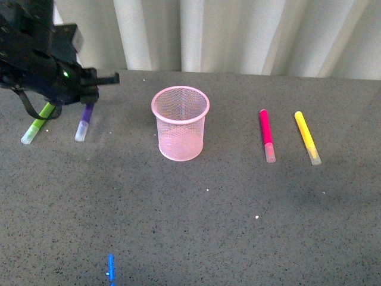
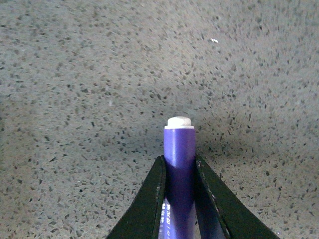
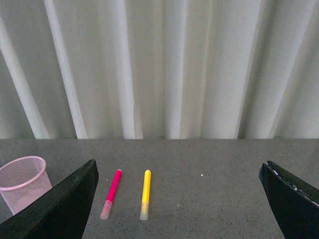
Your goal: Insert purple and pink pens into pink cup
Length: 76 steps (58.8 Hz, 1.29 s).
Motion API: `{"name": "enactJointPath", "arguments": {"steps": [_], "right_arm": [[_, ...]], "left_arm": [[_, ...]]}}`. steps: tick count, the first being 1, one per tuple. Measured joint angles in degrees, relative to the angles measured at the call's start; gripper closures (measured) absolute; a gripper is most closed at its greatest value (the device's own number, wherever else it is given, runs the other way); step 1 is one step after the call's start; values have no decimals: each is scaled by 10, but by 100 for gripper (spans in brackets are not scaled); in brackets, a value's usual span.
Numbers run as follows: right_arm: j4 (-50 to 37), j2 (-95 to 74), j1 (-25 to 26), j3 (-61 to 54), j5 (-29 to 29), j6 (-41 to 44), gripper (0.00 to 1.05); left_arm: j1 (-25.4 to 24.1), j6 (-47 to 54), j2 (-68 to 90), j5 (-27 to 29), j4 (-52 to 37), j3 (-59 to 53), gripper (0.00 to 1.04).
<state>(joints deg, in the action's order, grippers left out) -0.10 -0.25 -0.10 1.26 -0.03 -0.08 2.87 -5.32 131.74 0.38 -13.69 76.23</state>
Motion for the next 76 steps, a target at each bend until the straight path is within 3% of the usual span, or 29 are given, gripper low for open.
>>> {"name": "enactJointPath", "arguments": {"steps": [7,14,21,33,46,76], "right_arm": [[0,0,0,0,0,0,7],[0,0,0,0,0,0,7],[0,0,0,0,0,0,7],[0,0,0,0,0,0,7],[0,0,0,0,0,0,7],[0,0,0,0,0,0,7]], "left_arm": [[-31,-111,-138,-37,-132,-92,92],[-40,-197,-260,-31,-263,-191,92],[-3,-248,-290,-13,-390,-293,92],[87,-265,-261,30,-551,-349,92],[172,-259,-159,74,-648,-327,92],[187,-259,-85,86,-662,-295,92]]}}
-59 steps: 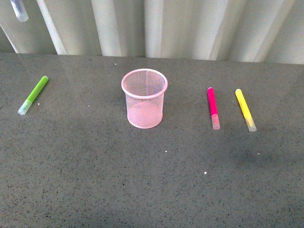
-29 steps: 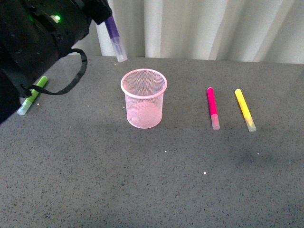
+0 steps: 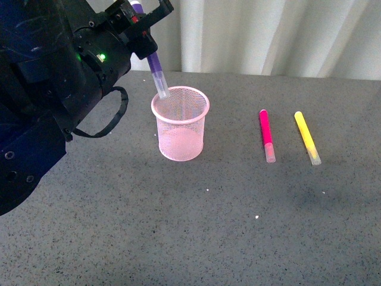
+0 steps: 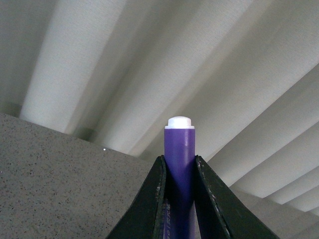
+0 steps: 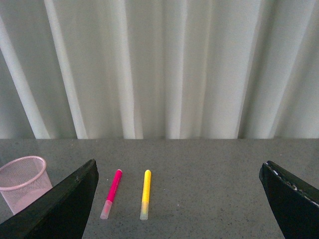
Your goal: Insert purple and pink pens into pink cup
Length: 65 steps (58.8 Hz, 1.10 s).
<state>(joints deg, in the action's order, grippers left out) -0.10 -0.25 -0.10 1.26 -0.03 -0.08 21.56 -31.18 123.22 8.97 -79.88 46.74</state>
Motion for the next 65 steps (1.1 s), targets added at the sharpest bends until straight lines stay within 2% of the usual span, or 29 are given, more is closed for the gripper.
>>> {"name": "enactJointPath", "arguments": {"steps": [15,22,41,46,53,65], "right_arm": [[0,0,0,0,0,0,7],[0,0,0,0,0,0,7],[0,0,0,0,0,0,7],[0,0,0,0,0,0,7],[0,0,0,0,0,0,7],[0,0,0,0,0,0,7]], "left_arm": [[12,1,75,35,0,71,92],[15,3,108,34,8,106,92],[2,1,113,25,9,109,91],[0,0,113,19,9,109,76],[-1,-2,110,10,12,103,48],[-12,-7,64,-6,34,84,12]]}}
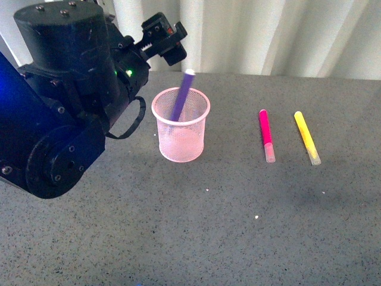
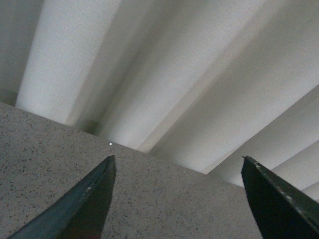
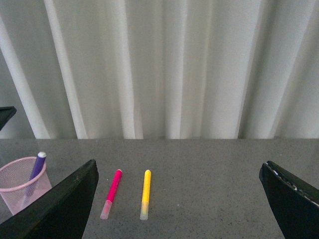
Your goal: Insert purple and pink pens into pink cup
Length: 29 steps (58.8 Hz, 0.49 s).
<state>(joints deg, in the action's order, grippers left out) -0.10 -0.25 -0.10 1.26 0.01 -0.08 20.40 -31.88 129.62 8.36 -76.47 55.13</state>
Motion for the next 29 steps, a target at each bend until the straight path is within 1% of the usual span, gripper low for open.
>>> {"name": "enactJointPath", "arguments": {"steps": [2,3,8,15,19,21,25,29], "right_arm": [[0,0,0,0,0,0,7],[0,0,0,0,0,0,7],[0,0,0,0,0,0,7],[0,0,0,0,0,0,7],[0,0,0,0,0,0,7],[0,0,0,0,0,0,7],[0,0,0,0,0,0,7],[0,0,0,0,0,0,7]], "left_arm": [[-6,-3,-15,-9,9,-8,6],[-10,-5,-23,-12,17,-11,5],[-29,-12,-62,-38,47,-28,7],[-69,-1,-144,-106,121,-68,7],[-92,11,-191,-155,163,-94,7],[-109,20,-225,-193,188,-116,7],[-137,34,-279,-247,229,-151,7],[-169,52,-335,-301,257,-190,7]]}}
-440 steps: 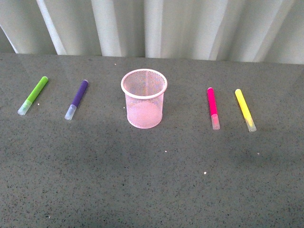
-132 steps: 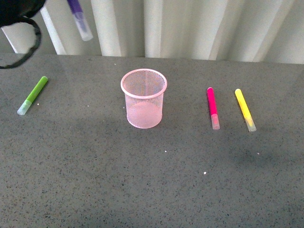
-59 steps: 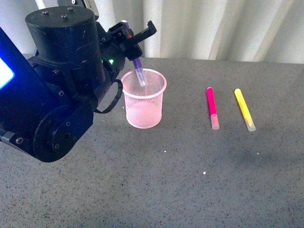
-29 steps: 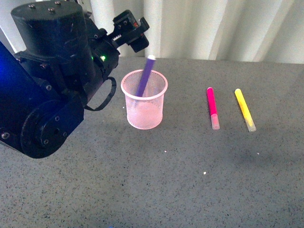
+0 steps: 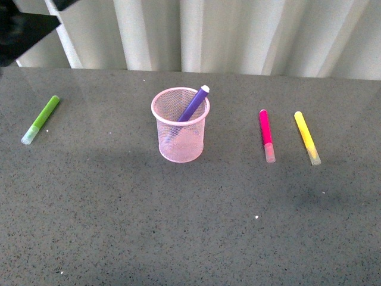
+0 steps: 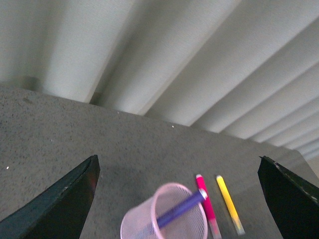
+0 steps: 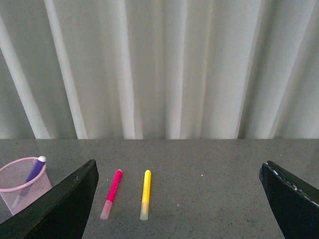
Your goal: Insert purple and pink pens into pink cup
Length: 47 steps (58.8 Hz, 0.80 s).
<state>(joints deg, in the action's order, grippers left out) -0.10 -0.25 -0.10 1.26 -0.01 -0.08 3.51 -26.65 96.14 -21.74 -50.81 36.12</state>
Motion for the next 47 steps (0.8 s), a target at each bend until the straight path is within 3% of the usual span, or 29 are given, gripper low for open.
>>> {"name": "enactJointPath", "arguments": {"steps": [5,10,16,24,26,28,31,35,39,47], "right_arm": [[0,0,0,0,0,0,7],[0,0,0,0,0,0,7],[0,0,0,0,0,0,7],[0,0,0,0,0,0,7],[0,0,0,0,0,0,7],[0,0,0,0,0,0,7],[0,0,0,0,0,0,7],[0,0,0,0,0,0,7],[0,0,0,0,0,0,7],[0,0,0,0,0,0,7]], "left_arm": [[-49,19,-77,-67,43,-48,7],[-132,44,-186,-150,118,-106,7],[-198,47,-259,-204,147,-146,7],[-263,50,-318,-234,178,-176,7],[-263,71,-320,-200,157,-188,10],[-255,105,-328,-118,93,-216,17],[-244,162,-341,-39,32,-251,26],[-221,214,-385,33,23,-284,40],[-190,241,-441,69,50,-306,58],[-158,255,-469,97,41,-335,81]]}}
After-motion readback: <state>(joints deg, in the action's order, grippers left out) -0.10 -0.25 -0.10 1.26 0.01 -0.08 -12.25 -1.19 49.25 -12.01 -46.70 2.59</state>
